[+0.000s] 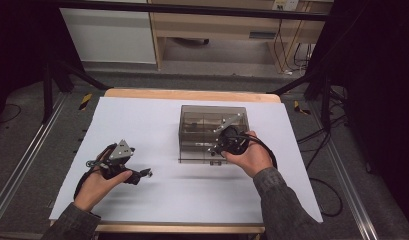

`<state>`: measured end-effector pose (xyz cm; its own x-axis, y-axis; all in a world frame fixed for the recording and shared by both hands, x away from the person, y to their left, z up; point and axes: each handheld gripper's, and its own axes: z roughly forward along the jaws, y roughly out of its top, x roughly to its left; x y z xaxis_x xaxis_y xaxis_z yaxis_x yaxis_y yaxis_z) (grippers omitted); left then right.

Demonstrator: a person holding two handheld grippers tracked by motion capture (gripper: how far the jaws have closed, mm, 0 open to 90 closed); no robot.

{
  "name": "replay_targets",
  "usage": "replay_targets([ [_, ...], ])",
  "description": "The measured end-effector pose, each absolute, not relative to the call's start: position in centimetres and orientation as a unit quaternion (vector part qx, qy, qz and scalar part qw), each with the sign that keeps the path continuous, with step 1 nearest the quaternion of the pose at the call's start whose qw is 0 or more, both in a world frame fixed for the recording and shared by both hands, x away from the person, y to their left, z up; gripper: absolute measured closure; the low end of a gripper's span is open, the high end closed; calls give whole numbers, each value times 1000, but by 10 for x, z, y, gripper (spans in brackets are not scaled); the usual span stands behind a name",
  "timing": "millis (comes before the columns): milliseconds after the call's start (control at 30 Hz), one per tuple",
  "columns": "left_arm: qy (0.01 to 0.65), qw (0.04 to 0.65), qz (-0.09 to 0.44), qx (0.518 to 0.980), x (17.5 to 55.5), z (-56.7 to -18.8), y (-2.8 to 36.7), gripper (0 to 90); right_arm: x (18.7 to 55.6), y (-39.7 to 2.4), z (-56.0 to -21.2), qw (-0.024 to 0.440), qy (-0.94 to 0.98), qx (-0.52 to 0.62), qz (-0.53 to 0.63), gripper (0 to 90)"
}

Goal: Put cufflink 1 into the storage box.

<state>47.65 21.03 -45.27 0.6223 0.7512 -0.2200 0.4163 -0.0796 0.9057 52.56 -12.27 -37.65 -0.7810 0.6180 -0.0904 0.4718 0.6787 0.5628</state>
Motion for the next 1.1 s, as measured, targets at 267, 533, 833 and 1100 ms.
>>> replay_targets([
  [267,406,543,154,719,476,-452,210,60,527,-124,-376,138,904,307,264,683],
  [533,403,546,159,717,478,-446,211,61,515,-134,-364,151,890,313,293,760],
  [833,396,550,157,718,484,-435,199,77,480,-148,-365,164,871,325,329,870],
  [1100,380,554,159,723,497,-410,173,108,445,-156,-373,172,853,334,362,900],
])
